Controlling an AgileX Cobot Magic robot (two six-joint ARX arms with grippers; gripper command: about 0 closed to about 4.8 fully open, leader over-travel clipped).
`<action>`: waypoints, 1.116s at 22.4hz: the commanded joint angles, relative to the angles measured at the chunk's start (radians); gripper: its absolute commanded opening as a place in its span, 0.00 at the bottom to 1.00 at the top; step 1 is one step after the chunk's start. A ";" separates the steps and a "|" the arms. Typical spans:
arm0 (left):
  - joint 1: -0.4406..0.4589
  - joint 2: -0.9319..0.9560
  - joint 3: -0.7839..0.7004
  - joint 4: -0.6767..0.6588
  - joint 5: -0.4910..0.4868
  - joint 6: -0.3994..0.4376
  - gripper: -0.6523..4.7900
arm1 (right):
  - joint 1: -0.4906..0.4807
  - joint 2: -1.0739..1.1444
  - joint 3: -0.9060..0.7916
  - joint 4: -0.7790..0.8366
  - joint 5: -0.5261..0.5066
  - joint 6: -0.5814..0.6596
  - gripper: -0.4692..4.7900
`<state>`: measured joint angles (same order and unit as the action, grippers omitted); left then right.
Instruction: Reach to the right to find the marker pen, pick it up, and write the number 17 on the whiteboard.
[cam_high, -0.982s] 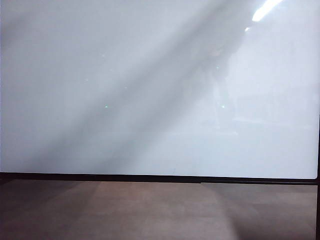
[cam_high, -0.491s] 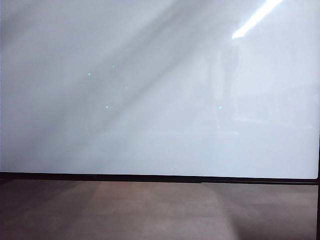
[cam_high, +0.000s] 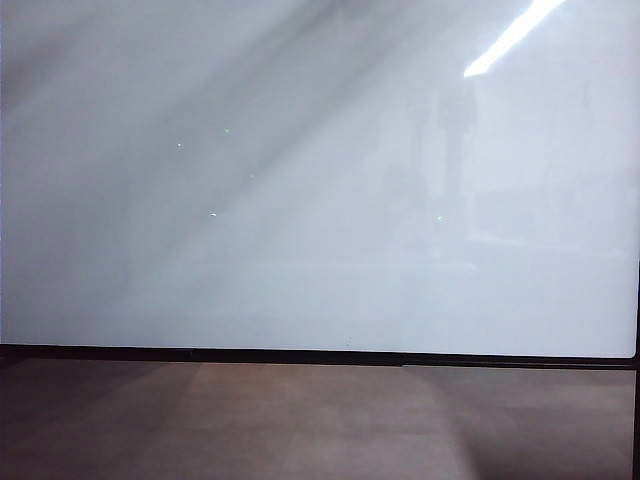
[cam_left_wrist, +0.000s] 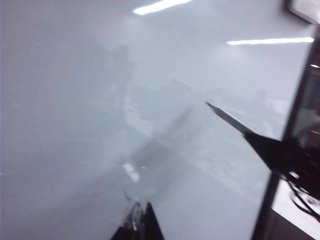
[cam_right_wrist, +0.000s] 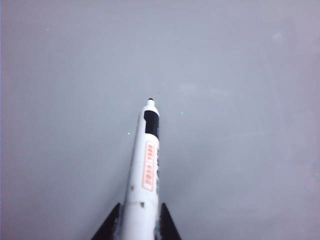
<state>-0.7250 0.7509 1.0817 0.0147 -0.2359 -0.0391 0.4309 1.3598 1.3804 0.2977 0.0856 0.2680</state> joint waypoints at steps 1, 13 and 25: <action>-0.002 0.012 0.001 0.009 0.056 0.002 0.11 | 0.003 0.031 0.045 0.030 -0.009 -0.004 0.09; -0.002 0.030 0.001 0.008 0.057 0.002 0.11 | 0.002 0.109 0.118 0.055 -0.014 -0.011 0.09; -0.002 0.030 0.001 0.009 0.056 0.002 0.11 | 0.002 0.138 0.118 0.040 -0.014 -0.011 0.09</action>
<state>-0.7250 0.7815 1.0809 0.0113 -0.1841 -0.0391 0.4309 1.4948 1.4914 0.3344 0.0750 0.2604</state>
